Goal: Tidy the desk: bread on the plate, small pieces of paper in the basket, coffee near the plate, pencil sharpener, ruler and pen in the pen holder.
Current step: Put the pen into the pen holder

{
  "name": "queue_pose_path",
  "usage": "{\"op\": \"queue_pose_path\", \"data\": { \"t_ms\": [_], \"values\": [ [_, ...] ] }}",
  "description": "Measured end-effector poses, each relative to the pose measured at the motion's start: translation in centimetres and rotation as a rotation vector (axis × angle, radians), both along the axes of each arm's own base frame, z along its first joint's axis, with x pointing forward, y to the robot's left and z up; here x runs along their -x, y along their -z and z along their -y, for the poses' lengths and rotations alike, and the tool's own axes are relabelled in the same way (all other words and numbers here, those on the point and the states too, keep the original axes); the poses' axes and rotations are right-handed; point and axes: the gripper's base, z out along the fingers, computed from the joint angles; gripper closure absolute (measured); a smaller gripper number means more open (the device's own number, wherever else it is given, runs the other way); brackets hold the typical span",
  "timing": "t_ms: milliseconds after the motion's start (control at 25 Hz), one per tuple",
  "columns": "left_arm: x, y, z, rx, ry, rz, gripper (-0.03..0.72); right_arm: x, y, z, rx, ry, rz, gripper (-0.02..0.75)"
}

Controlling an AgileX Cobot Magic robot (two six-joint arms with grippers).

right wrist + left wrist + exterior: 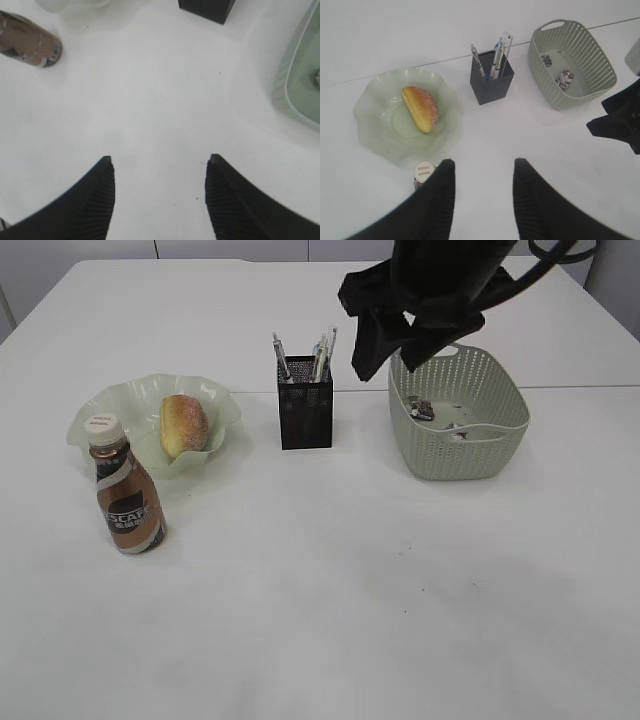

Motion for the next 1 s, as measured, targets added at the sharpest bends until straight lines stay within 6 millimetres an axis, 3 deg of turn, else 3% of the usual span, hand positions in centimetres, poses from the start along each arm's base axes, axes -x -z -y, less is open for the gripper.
{"op": "queue_pose_path", "data": {
  "t_ms": [200,400,600,760,1000],
  "values": [
    [2.1,-1.5,-1.4,0.031,0.0,0.048,0.398,0.4,0.0,0.0,-0.005,-0.003,-0.043,0.313],
    [4.3,-0.6,-2.8,0.021,0.0,0.033,0.329,1.2,-1.4,0.3,-0.029,0.021,-0.023,0.331],
    [6.5,1.5,-4.2,0.01,-0.02,-0.019,0.205,3.1,-4.5,1.1,-0.063,0.023,0.048,0.346],
    [7.9,2.3,-5.1,0.008,-0.025,-0.027,0.189,5.1,-7.3,2.0,-0.095,0.02,0.117,0.348],
    [9.8,1.4,-6.4,0.042,-0.026,0.022,0.187,8.4,-10.6,3.7,-0.104,0.034,0.218,0.384]
  ]
}}
